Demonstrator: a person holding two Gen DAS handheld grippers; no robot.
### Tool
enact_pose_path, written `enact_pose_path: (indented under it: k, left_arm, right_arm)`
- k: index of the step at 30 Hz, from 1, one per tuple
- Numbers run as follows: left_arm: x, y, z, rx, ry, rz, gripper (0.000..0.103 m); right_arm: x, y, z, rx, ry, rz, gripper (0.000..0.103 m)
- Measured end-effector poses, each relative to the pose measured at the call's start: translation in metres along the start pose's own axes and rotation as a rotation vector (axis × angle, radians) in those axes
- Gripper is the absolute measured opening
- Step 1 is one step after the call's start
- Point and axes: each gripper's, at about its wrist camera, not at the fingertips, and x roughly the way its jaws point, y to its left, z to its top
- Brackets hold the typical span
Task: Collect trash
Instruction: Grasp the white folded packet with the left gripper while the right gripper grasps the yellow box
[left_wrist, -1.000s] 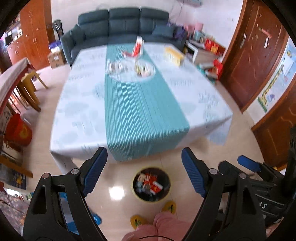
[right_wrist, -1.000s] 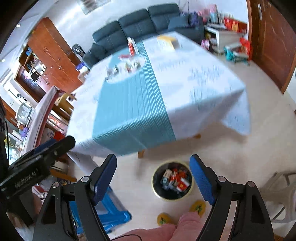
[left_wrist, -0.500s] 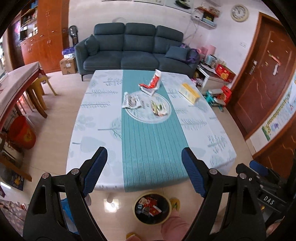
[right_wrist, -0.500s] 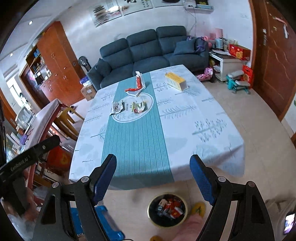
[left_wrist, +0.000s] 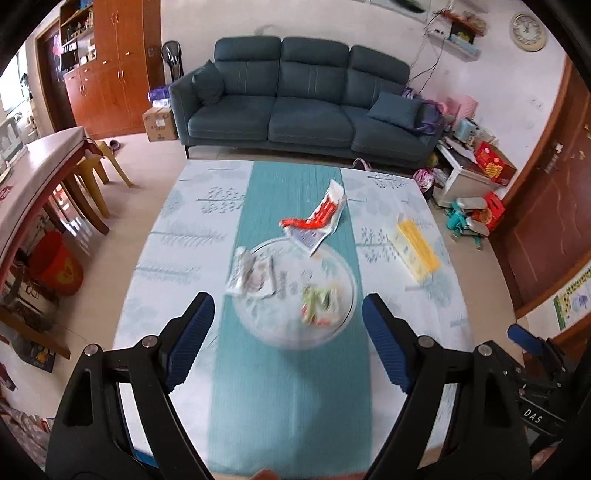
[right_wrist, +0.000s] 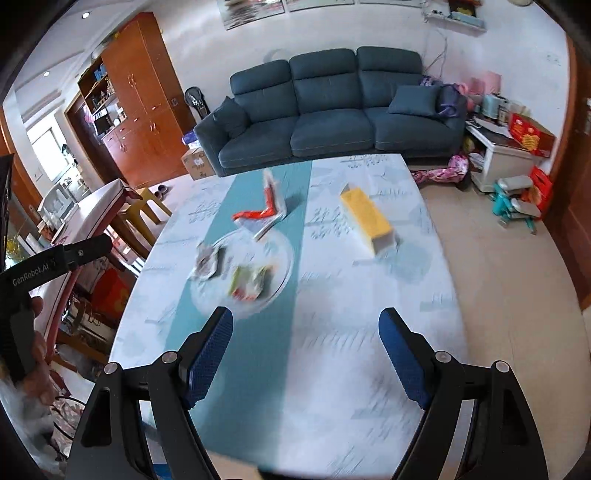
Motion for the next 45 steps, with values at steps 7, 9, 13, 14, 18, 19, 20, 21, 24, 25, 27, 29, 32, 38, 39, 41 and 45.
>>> enact_pose_path:
  k: [7,9,13,14,18,19,20,21,24,25,27,29,32,38,39,41,45]
  left_arm:
    - [0.106,-0.065,0.065,0.001,0.078,0.067,0.080]
    - [0.141,-0.079,0.078,-0.006,0.102,0.091,0.080]
    - [0.202,-0.088,0.089,-0.049,0.161,0.112,0.080]
    - [0.216,-0.089,0.090,-0.064,0.175,0.113,0.080]
    - [0.269,-0.091,0.090,-0.127,0.226,0.119,0.080]
    - [0.279,-0.091,0.090,-0.139,0.232,0.116,0.080]
    - [0.286,-0.092,0.091,-0.149,0.235,0.116,0.080]
    - [0.297,-0.095,0.093,-0.159,0.237,0.116,0.080]
    - [0.318,-0.099,0.097,-0.173,0.237,0.124,0.080]
    - [0.326,-0.100,0.099,-0.177,0.239,0.130,0.080]
    - [0.335,-0.102,0.103,-0.187,0.245,0.140,0.080]
    - [0.345,-0.103,0.107,-0.198,0.246,0.151,0.080]
    - [0.358,-0.104,0.115,-0.207,0.238,0.174,0.079]
    - [0.372,-0.104,0.119,-0.213,0.257,0.168,0.034]
    - [0.370,-0.104,0.119,-0.209,0.251,0.172,0.031]
    - [0.367,-0.104,0.118,-0.199,0.238,0.185,0.025]
    - [0.357,-0.103,0.114,-0.184,0.238,0.189,0.021]
  right_arm:
    - [0.098,-0.075,0.093,-0.076,0.073,-0.016,0.083]
    - [0.134,-0.089,0.111,-0.101,0.104,-0.013,0.083]
    - [0.192,-0.097,0.122,-0.147,0.168,-0.012,0.083]
    - [0.209,-0.101,0.126,-0.161,0.189,-0.010,0.083]
    - [0.247,-0.100,0.120,-0.184,0.234,-0.001,0.082]
    - [0.256,-0.100,0.118,-0.187,0.241,-0.001,0.082]
    - [0.261,-0.100,0.117,-0.191,0.249,0.005,0.081]
    - [0.266,-0.101,0.116,-0.194,0.253,0.015,0.074]
    - [0.280,-0.099,0.110,-0.183,0.278,0.043,0.052]
    - [0.285,-0.102,0.110,-0.166,0.287,0.060,0.049]
    - [0.283,-0.099,0.108,-0.160,0.273,0.071,0.048]
    - [0.282,-0.100,0.108,-0.150,0.268,0.084,0.047]
    - [0.279,-0.101,0.107,-0.144,0.261,0.096,0.046]
    - [0.276,-0.102,0.105,-0.142,0.263,0.116,0.044]
    - [0.276,-0.102,0.104,-0.141,0.265,0.122,0.044]
    - [0.275,-0.101,0.103,-0.139,0.267,0.127,0.044]
    - [0.272,-0.099,0.100,-0.131,0.270,0.137,0.043]
